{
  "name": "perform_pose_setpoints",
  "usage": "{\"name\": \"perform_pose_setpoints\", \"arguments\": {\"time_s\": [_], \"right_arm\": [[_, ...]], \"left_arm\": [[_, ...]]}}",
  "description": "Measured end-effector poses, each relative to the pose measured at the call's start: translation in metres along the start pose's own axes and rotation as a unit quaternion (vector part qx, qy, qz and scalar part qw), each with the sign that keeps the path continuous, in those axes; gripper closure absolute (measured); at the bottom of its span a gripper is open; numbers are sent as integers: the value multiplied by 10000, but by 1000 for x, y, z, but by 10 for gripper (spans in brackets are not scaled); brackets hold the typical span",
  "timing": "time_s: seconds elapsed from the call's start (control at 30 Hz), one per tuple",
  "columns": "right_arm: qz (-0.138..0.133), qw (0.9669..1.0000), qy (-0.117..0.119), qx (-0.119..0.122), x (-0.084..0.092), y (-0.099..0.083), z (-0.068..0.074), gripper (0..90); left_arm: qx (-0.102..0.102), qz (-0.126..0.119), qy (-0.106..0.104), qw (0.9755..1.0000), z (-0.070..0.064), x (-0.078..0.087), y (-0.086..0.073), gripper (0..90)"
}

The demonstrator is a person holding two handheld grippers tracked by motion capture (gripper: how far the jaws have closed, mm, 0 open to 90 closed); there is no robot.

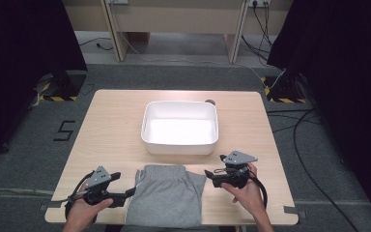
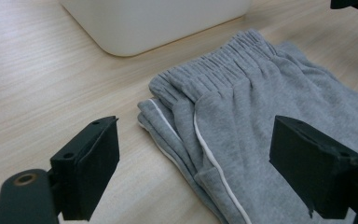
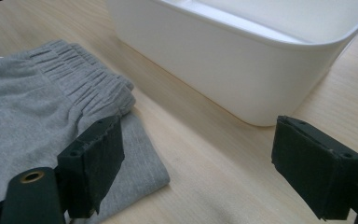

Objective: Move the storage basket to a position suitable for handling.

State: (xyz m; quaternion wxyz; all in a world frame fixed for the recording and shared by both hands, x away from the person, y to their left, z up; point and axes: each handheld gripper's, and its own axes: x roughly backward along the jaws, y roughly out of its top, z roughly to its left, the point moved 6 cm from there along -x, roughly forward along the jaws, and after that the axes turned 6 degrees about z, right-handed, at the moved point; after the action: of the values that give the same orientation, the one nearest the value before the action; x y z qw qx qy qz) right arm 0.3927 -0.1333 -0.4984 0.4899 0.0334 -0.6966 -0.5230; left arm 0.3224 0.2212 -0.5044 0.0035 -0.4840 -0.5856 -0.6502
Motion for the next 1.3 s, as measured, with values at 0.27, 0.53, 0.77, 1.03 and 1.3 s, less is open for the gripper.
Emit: {"name": "perform_pose_setpoints", "arguments": {"time_s": [0.27, 0.53, 0.77, 1.03, 1.3], "right_arm": [[-30, 10000, 91, 22, -2, 0, 5, 175], [-72, 9997, 184, 160, -7, 4, 13, 174], [-89, 9994, 257, 231, -7, 5, 19, 173], [-94, 9991, 336, 251, -8, 4, 21, 173], [-17, 9984, 400, 404, -12, 3, 30, 180]], "left_arm": [[115, -44, -42, 9999, -6, 4, -9, 153], [44, 2, -23, 10000, -14, 4, -19, 153], [-92, 182, -7, 9998, -25, 4, -31, 153], [-21, 263, -49, 9996, -33, 7, -40, 155], [-15, 382, -62, 9992, -39, 5, -49, 154]]}}
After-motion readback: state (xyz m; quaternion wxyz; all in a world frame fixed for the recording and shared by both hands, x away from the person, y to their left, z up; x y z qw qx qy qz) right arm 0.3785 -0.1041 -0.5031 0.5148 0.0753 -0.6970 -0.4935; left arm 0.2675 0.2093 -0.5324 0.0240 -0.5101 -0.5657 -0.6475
